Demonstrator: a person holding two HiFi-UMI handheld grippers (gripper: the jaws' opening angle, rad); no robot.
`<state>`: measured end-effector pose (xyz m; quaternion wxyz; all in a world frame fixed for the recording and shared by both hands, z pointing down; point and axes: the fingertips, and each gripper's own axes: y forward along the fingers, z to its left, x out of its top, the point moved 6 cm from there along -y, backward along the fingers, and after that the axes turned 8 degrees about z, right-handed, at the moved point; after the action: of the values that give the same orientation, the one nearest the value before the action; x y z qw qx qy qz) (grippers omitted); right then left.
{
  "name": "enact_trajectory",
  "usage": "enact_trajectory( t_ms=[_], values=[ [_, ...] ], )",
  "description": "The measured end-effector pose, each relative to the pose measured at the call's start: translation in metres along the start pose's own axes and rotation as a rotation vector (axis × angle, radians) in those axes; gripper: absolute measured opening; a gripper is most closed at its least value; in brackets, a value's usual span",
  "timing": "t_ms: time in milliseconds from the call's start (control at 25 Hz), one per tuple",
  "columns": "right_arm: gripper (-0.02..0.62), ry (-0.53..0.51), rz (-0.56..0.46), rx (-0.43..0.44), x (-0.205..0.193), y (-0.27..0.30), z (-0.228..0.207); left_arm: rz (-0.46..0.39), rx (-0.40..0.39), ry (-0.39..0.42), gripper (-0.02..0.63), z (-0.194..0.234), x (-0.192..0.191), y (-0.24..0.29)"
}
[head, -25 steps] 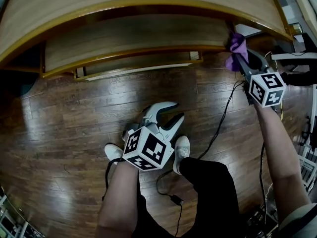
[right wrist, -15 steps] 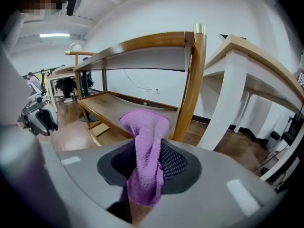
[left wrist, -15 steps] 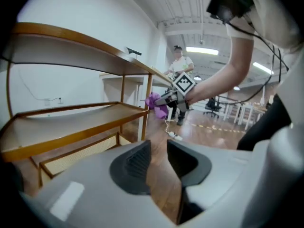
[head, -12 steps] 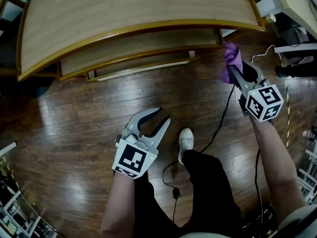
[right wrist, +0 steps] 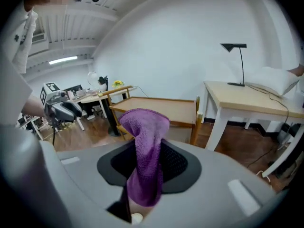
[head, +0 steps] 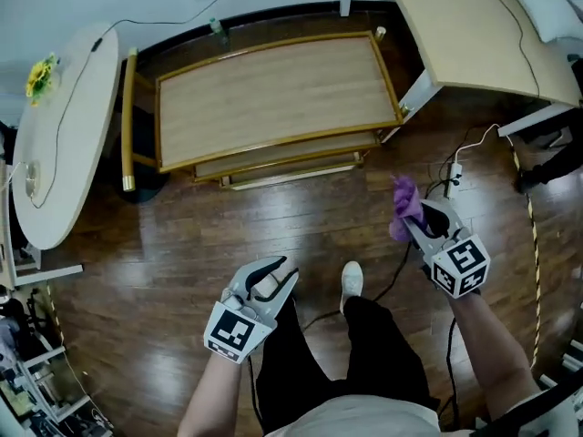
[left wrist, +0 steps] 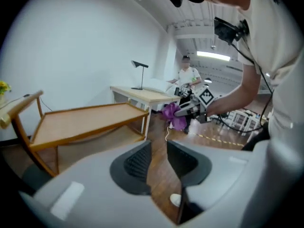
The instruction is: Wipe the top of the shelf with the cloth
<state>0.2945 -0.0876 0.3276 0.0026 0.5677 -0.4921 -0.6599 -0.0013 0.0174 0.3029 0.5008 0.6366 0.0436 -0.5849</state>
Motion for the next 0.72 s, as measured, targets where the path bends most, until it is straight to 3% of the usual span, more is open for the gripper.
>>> enact_trajectory(
  t_ms=[160, 320, 520, 720],
  values=[
    [0.124, 0.007, -0.034, 0.037, 0.032, -0.081, 0.034, -0.021, 0.031, -0.029, 0.123, -0.053, 0.063, -0.062],
    [0.126, -0.011, -0.110, 0.048, 0.059, -0.149, 0.064, -0.060, 0.056, 0.044, 0.124, -0.096, 0.105, -0.111],
    [0.127, -0.010, -0.211, -0.032, 0.081, -0.224, 0.113, -0.140, 0.031, 0.162, 0.123, -0.127, 0.129, -0.172],
    [0.129, 0.033, -0.262, -0.072, 0.090, -0.261, 0.176, -0.183, -0.003, 0.153, 0.123, -0.138, 0.131, -0.242]
  ],
)
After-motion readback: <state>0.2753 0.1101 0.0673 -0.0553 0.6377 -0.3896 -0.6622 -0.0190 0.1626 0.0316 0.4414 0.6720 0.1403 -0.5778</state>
